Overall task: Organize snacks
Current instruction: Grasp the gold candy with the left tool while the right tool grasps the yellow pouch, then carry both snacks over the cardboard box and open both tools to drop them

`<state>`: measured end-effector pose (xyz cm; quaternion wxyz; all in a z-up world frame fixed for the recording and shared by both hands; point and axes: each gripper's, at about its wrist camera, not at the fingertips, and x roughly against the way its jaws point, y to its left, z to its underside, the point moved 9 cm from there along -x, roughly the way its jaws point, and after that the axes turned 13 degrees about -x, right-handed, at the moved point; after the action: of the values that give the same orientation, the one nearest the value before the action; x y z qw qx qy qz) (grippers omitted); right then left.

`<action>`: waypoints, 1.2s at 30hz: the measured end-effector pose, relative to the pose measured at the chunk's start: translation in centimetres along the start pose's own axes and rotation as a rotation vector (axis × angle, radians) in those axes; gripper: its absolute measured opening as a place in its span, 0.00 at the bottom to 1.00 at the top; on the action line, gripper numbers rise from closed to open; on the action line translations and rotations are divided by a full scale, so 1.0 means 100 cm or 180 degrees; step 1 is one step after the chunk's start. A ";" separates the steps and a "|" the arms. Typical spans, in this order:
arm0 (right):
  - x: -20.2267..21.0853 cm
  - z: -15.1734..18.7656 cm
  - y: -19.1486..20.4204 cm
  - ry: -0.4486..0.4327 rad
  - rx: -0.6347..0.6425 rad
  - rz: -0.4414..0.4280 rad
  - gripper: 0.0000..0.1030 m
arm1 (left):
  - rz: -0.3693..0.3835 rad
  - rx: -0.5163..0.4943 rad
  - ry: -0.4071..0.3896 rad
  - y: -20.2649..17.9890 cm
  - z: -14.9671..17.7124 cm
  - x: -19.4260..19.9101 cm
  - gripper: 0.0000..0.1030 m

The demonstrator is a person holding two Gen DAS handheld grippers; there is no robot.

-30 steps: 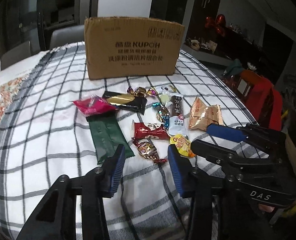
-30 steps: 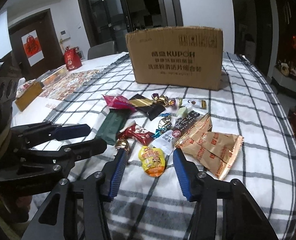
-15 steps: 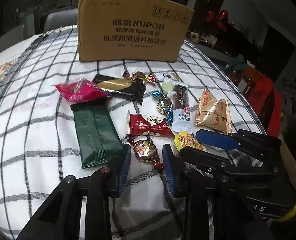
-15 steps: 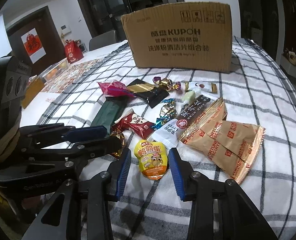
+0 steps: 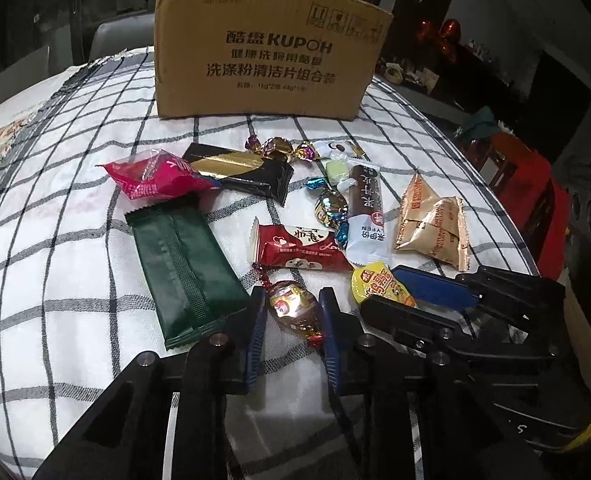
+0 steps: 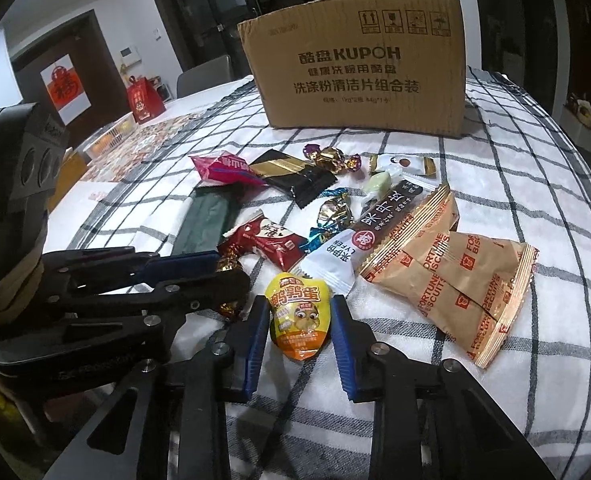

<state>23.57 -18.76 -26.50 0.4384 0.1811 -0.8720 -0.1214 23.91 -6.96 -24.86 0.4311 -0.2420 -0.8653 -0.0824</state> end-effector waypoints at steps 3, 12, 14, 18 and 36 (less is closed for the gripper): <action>0.007 -0.002 0.002 -0.0039 -0.0018 -0.0013 0.31 | -0.0029 -0.0010 -0.0036 -0.001 -0.001 0.008 0.26; 0.036 -0.014 0.014 -0.0258 0.0016 -0.0019 0.31 | -0.0170 -0.0044 -0.0241 -0.006 -0.013 0.047 0.26; 0.045 -0.020 0.016 -0.0319 0.0019 -0.0023 0.31 | -0.0208 -0.0052 -0.0293 -0.006 -0.018 0.056 0.26; 0.062 -0.037 0.020 -0.0494 0.0036 0.0010 0.31 | -0.0247 -0.0076 -0.0416 -0.006 -0.032 0.073 0.26; 0.113 -0.152 0.032 -0.1251 0.0096 0.0056 0.31 | -0.0594 -0.0395 -0.1072 0.017 -0.144 0.129 0.26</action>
<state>28.99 -21.43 -8.24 0.2580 0.1527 -0.9440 -0.1376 28.35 -6.02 -5.94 0.2550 -0.1973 -0.9371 -0.1336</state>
